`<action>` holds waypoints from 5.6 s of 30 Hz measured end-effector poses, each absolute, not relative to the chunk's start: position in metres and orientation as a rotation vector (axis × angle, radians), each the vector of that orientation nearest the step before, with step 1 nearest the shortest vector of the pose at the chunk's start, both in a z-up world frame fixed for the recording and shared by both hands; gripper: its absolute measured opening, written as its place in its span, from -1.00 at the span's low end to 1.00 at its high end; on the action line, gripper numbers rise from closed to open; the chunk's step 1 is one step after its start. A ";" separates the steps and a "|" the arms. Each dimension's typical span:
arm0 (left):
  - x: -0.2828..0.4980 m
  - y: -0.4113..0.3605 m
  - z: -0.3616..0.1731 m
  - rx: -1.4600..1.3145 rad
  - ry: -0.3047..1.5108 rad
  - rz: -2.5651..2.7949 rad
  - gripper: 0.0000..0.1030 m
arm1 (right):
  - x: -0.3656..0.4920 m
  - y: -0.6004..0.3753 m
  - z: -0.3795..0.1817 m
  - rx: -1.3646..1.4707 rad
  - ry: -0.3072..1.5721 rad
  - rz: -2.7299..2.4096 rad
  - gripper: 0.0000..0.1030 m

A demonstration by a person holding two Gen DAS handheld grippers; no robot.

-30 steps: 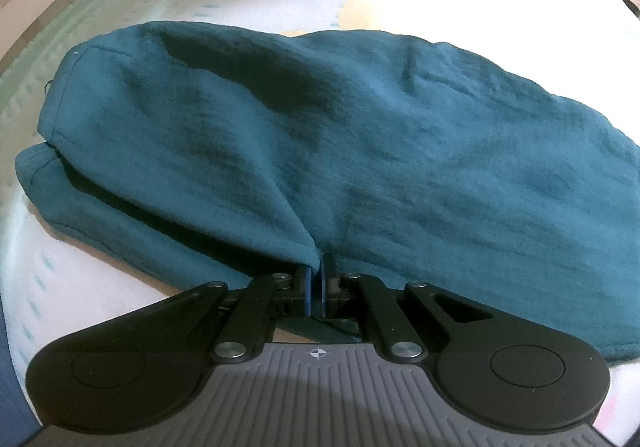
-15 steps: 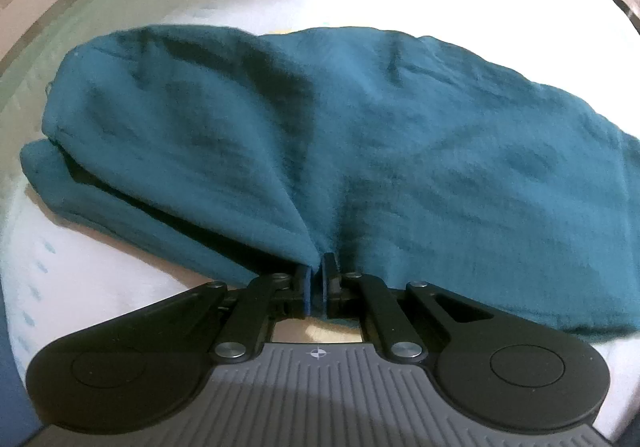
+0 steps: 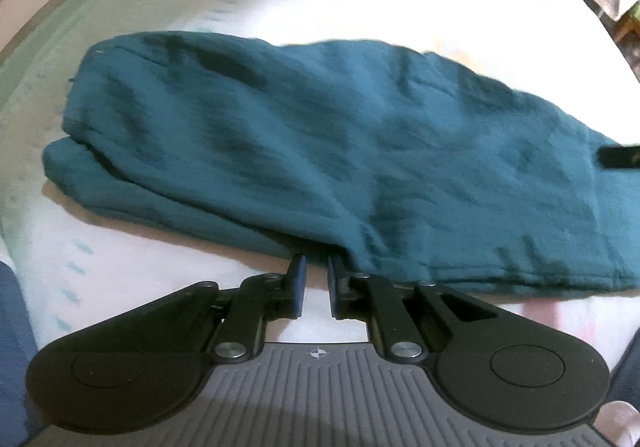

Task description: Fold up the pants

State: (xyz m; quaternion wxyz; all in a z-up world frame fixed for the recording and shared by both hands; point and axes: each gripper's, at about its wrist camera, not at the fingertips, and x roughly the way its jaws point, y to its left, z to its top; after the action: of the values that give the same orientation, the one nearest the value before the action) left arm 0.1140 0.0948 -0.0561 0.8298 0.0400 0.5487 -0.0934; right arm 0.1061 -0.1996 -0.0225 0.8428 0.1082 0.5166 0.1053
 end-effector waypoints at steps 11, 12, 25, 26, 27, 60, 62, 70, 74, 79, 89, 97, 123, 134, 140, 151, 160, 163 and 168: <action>0.184 0.184 -0.025 0.074 1.084 -0.018 -0.77 | 0.121 -0.074 -0.038 0.124 1.054 0.414 -0.20; 0.191 0.194 -0.024 0.071 1.080 0.001 -0.77 | 0.126 -0.068 -0.041 0.114 1.050 0.424 -0.20; 0.243 0.261 -0.036 -0.022 1.109 -0.005 -0.76 | 0.136 -0.012 -0.067 0.103 1.069 0.497 -0.20; 0.245 0.258 -0.038 0.012 1.105 -0.007 -0.75 | 0.137 -0.011 -0.067 0.102 1.068 0.497 -0.20; 0.247 0.256 -0.039 0.039 1.105 -0.008 -0.75 | 0.137 -0.011 -0.066 0.102 1.069 0.499 -0.20; 0.285 0.253 -0.065 0.027 1.125 -0.105 -1.00 | 0.126 0.048 -0.077 -0.155 0.981 0.578 -0.20; 0.283 0.252 -0.057 0.040 1.116 -0.102 -1.00 | 0.127 0.052 -0.078 -0.167 0.974 0.584 -0.20; 0.263 0.260 -0.013 0.026 1.094 -0.127 -1.00 | 0.126 0.050 -0.076 -0.183 0.953 0.589 -0.20; 0.261 0.260 -0.013 0.027 1.110 -0.147 -0.99 | 0.123 0.051 -0.078 -0.213 0.944 0.590 -0.20; 0.260 0.265 -0.031 -0.015 1.137 -0.125 -0.97 | 0.124 0.062 -0.079 -0.219 0.921 0.601 -0.20; 0.246 0.278 -0.039 -0.032 1.151 -0.097 -0.95 | 0.146 0.112 -0.085 -0.244 0.864 0.642 -0.06; 0.219 0.273 -0.034 -0.070 1.150 -0.158 -0.95 | 0.155 0.136 -0.103 -0.319 0.842 0.625 -0.75; 0.223 0.310 -0.100 -0.321 1.289 -0.129 -0.95 | 0.166 0.147 -0.091 -0.296 0.819 0.696 -0.33; 0.207 0.305 -0.047 -0.184 1.171 -0.080 -0.95 | 0.164 0.128 -0.064 -0.195 0.749 0.660 -0.83; 0.194 0.301 0.010 -0.075 0.995 0.006 -0.95 | 0.145 0.134 -0.070 -0.146 0.843 0.789 -0.81; 0.203 0.217 -0.003 0.019 1.011 -0.198 -0.95 | 0.135 0.067 -0.050 -0.057 0.830 0.705 -0.18; 0.196 0.159 -0.065 0.081 1.123 -0.247 -0.95 | 0.137 -0.056 -0.069 -0.021 0.958 0.357 -0.14; 0.188 0.158 -0.085 0.115 1.177 -0.229 -0.95 | 0.131 -0.072 -0.089 -0.044 1.043 0.335 -0.14; 0.179 0.173 -0.094 0.068 1.209 -0.209 -0.95 | 0.111 -0.073 -0.094 -0.157 1.057 0.381 -0.16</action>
State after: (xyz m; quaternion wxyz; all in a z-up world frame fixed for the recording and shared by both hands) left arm 0.1790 0.1731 -0.0940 0.8171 0.0320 0.5671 -0.0983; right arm 0.1107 -0.0732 -0.0942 0.8433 -0.0743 0.5008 0.1805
